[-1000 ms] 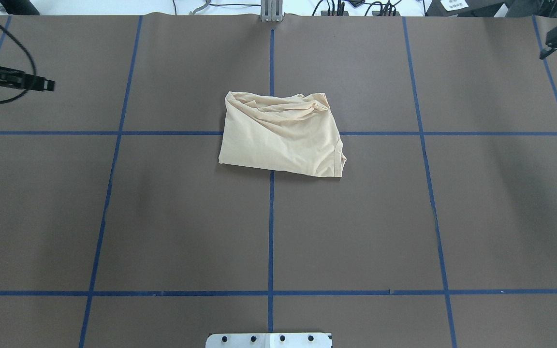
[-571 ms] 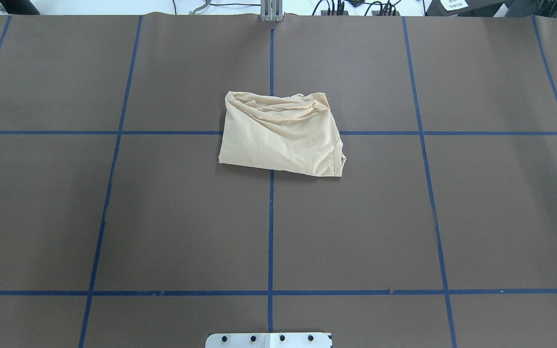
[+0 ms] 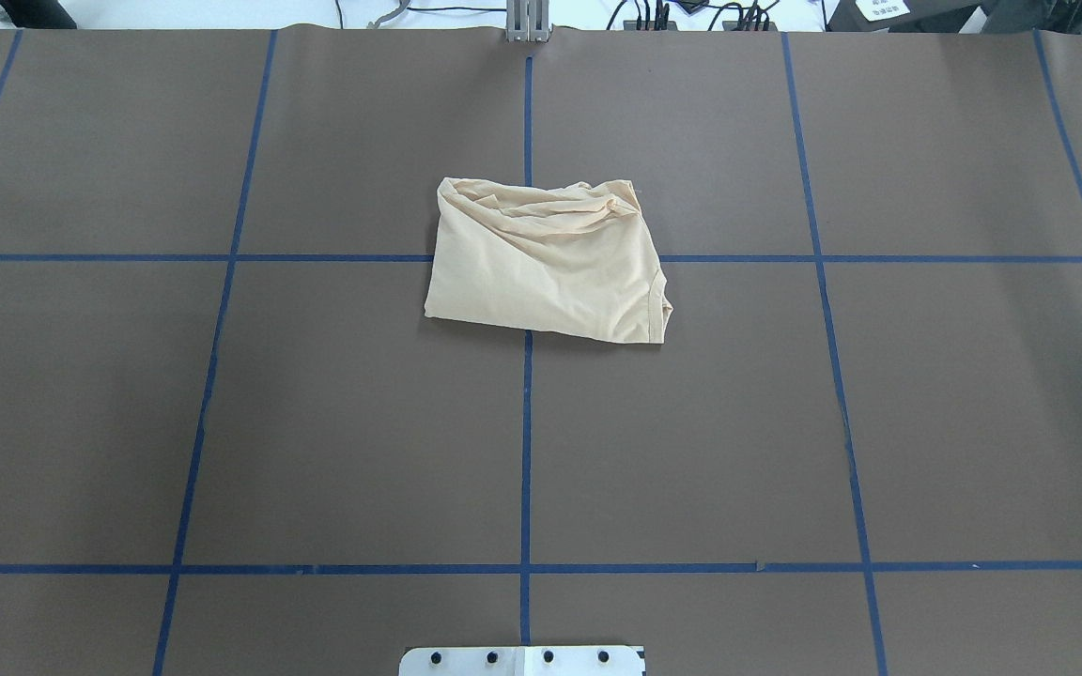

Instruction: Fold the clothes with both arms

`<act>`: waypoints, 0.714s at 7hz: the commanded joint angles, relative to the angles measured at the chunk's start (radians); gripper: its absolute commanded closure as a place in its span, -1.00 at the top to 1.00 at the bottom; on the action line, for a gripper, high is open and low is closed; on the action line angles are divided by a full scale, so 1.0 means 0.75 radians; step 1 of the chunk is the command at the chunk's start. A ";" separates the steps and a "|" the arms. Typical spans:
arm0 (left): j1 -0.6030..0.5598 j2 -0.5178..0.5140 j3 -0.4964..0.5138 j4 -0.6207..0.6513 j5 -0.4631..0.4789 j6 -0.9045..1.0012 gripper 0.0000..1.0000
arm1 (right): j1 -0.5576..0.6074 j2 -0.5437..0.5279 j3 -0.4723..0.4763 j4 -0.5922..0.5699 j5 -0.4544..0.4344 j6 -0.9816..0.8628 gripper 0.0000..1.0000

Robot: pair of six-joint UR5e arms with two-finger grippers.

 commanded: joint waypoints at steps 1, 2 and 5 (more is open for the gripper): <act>0.001 0.103 -0.005 0.006 -0.006 -0.005 0.99 | -0.047 -0.002 0.053 -0.043 -0.002 0.001 1.00; 0.003 0.124 -0.009 -0.013 -0.004 -0.009 0.99 | -0.048 -0.018 0.092 -0.083 -0.016 -0.001 1.00; 0.005 0.145 0.036 0.001 -0.014 -0.009 0.99 | -0.048 -0.106 0.237 -0.141 -0.023 -0.001 1.00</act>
